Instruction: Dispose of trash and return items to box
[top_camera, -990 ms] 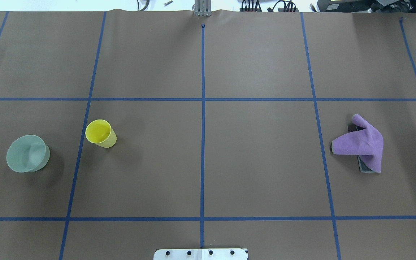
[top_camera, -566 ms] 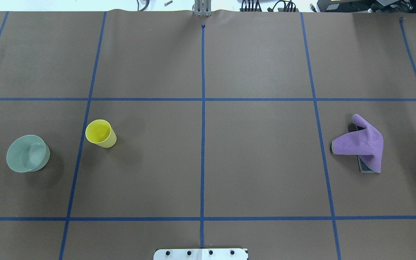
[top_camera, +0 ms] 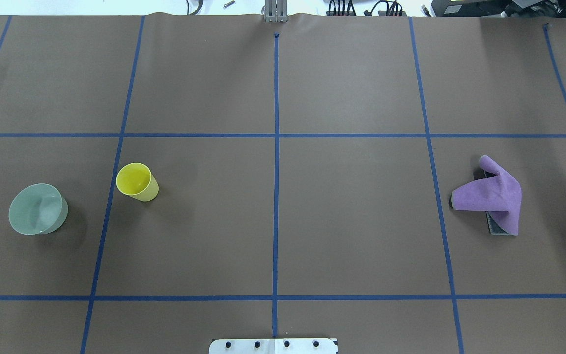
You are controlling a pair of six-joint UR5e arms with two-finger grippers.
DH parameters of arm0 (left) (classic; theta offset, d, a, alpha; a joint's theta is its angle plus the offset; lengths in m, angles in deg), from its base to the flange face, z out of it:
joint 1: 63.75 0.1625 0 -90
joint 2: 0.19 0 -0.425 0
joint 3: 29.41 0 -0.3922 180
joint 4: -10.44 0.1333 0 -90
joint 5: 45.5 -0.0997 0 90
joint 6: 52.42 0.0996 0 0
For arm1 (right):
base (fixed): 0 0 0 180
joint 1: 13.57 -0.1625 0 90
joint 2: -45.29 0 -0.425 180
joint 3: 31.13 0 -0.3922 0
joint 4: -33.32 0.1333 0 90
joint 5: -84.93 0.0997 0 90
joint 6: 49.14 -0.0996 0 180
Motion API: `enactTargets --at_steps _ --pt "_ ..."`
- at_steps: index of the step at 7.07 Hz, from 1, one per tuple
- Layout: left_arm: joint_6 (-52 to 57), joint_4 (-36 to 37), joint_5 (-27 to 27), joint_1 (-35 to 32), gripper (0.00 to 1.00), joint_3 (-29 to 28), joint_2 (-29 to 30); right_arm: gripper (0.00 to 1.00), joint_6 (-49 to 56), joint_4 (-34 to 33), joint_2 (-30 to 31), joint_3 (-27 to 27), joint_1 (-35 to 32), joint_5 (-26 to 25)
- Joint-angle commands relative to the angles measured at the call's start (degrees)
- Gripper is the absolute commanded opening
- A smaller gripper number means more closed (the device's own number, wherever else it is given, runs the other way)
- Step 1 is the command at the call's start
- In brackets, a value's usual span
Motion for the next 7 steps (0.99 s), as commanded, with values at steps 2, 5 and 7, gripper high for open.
enactTargets --at_steps 2,5,7 --pt "-14.3 -9.8 1.0 7.6 0.99 1.0 -3.1 1.00 -2.9 -0.3 -0.6 -0.7 0.0 4.0" --pt "-35.9 -27.3 -2.4 22.0 0.98 0.7 -6.2 1.00 -3.3 0.2 -0.5 0.3 0.0 4.5" --pt "-39.6 -27.7 -5.9 29.7 0.98 0.8 -6.5 1.00 -3.4 0.1 -0.7 0.8 0.6 3.1"
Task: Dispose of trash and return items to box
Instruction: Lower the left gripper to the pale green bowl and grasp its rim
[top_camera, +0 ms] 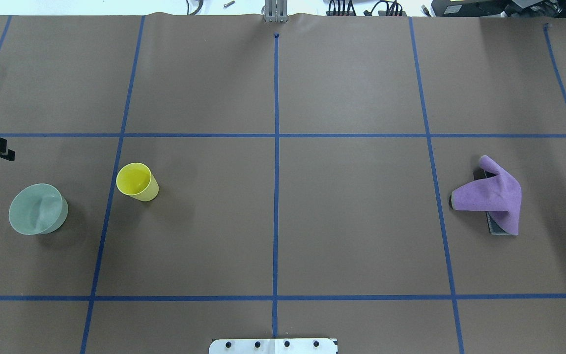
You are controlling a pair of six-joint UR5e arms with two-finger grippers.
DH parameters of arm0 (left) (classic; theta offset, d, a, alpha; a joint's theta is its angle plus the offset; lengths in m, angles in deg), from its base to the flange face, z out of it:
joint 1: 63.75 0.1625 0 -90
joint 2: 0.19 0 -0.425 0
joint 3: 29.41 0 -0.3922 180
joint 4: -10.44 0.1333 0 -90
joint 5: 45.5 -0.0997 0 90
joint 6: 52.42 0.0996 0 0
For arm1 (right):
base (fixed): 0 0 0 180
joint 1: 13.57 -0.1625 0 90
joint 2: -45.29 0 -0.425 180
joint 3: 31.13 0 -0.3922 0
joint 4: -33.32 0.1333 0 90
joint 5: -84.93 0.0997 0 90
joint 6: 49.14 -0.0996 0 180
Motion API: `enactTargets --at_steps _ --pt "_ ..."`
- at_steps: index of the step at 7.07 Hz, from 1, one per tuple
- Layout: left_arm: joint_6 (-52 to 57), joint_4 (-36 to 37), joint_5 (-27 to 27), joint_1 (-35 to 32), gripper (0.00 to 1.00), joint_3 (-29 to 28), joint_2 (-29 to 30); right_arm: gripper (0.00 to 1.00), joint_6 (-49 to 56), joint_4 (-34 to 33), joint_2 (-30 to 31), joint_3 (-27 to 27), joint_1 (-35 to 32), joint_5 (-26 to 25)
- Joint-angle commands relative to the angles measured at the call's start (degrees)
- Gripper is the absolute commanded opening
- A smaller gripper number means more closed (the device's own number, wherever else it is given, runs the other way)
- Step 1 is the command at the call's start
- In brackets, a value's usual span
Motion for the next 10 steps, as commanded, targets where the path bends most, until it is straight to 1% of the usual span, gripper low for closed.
enactTargets --at_steps 1,2,3,4,6,8,9,10 --pt "-3.7 -1.2 -1.4 7.2 0.98 0.1 -0.7 1.00 -0.2 -0.1 -0.1 0.2 0.2 -0.7" --pt "-3.2 -2.5 -1.2 7.4 0.98 0.5 -2.4 1.00 -0.3 -0.1 -0.1 0.1 0.3 -0.5" --pt "-3.2 -7.9 -1.2 7.4 0.98 0.1 -6.3 1.00 -0.3 -0.1 -0.1 0.3 0.3 -0.4" --pt "-3.1 -11.7 -0.8 7.2 0.98 0.1 -9.4 1.00 -0.3 -0.1 -0.1 0.2 0.3 -0.3" --pt "-3.8 -11.5 -0.6 7.6 0.98 -1.0 -8.1 1.00 -0.3 -0.1 -0.1 0.2 0.4 -0.2" --pt "-3.8 -11.7 -0.8 7.6 0.97 -4.6 -4.0 1.00 -0.3 -0.1 -0.1 -0.1 0.4 -0.2" --pt "-3.8 -11.7 -0.8 7.6 0.85 -5.5 -3.1 1.00 -0.3 -0.1 -0.1 0.1 0.4 -0.2" --pt "-3.8 -11.8 -0.4 7.6 0.42 -5.3 -3.1 1.00 -0.3 -0.1 -0.1 0.2 0.4 -0.1"
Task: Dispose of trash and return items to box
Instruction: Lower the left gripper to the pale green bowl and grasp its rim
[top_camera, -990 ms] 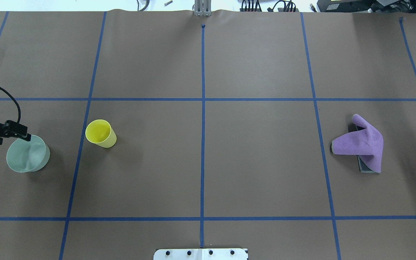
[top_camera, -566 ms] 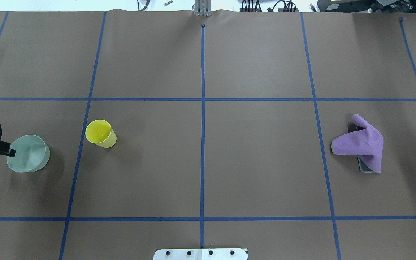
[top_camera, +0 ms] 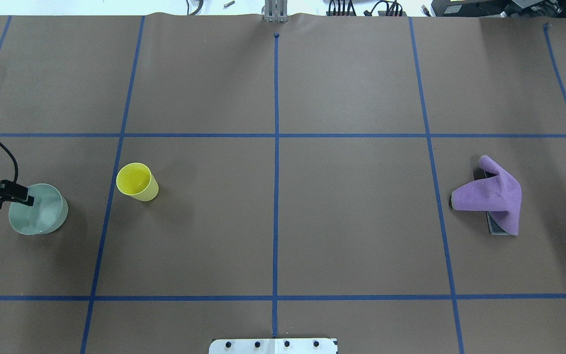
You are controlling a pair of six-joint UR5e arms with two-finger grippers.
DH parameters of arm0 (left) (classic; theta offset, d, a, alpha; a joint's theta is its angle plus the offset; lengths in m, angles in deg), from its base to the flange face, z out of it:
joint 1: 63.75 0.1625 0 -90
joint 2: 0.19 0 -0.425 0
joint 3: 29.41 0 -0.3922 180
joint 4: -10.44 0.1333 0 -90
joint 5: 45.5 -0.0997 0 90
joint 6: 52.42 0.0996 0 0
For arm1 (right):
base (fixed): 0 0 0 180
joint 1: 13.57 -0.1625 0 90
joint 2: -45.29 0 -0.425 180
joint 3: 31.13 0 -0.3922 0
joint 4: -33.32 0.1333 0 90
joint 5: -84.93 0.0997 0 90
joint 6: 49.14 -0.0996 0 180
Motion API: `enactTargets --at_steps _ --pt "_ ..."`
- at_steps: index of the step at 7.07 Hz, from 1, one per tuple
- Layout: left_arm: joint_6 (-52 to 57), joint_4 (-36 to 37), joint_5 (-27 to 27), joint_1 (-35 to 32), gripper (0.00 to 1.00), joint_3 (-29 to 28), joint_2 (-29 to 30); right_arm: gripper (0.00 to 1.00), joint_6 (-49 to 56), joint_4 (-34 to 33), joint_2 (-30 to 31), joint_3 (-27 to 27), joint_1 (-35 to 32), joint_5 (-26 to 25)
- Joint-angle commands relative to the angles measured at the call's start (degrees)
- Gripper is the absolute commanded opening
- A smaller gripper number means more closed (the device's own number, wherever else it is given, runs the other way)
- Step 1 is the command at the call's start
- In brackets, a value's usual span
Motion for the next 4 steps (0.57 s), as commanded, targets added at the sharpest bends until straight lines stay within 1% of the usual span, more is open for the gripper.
enactTargets --at_steps 1,2,4 --pt "0.0 -0.2 0.3 0.0 0.10 -0.4 0.5 1.00 0.0 0.0 0.0 -0.2 0.0 0.1" --pt "0.1 -0.2 0.2 0.0 0.00 -0.4 0.5 1.00 0.0 -0.1 0.0 -0.3 0.1 0.1" --pt "-0.1 -0.2 0.3 0.0 0.00 -0.1 0.4 1.00 0.0 -0.1 0.0 -0.3 0.2 0.2"
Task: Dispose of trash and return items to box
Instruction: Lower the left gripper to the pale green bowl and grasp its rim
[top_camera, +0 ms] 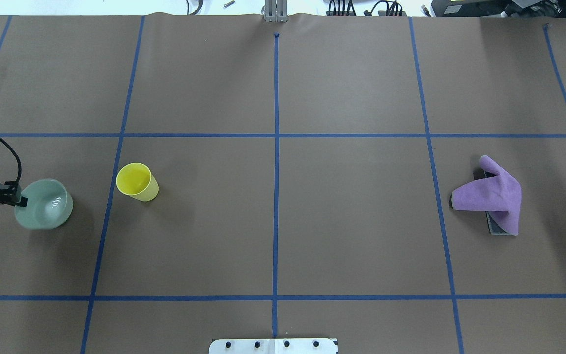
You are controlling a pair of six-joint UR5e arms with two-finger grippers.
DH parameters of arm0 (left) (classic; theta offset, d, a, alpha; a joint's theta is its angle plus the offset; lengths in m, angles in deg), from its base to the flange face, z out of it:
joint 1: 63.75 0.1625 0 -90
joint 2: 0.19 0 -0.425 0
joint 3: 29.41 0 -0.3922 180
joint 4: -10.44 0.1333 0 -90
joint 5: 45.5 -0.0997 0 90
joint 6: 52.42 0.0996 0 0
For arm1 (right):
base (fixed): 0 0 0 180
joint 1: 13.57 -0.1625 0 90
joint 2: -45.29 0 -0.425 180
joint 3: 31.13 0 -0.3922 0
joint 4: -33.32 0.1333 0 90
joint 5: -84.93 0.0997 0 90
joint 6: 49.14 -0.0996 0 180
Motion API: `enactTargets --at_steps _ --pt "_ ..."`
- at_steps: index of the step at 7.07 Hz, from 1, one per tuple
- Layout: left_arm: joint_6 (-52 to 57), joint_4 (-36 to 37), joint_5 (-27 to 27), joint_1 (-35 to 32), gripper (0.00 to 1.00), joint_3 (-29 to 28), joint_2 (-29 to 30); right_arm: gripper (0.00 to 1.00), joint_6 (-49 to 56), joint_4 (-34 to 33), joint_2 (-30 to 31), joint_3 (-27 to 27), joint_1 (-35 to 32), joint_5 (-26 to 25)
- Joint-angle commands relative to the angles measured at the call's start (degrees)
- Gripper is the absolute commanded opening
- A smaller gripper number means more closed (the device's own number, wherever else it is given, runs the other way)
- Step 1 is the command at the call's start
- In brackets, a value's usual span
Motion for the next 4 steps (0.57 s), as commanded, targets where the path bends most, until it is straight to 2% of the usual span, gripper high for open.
enactTargets --at_steps 1,2,4 --pt "-0.5 -0.2 0.4 -0.4 0.00 1.3 -0.6 1.00 0.0 0.1 0.0 -0.1 0.1 0.0" --pt "-0.7 -0.1 5.2 -0.8 0.00 2.9 -1.4 1.00 0.0 0.1 0.0 -0.2 0.1 0.0" --pt "-0.6 0.5 13.0 -8.3 0.00 4.9 -1.7 1.00 0.0 0.0 0.0 0.2 0.1 0.2"
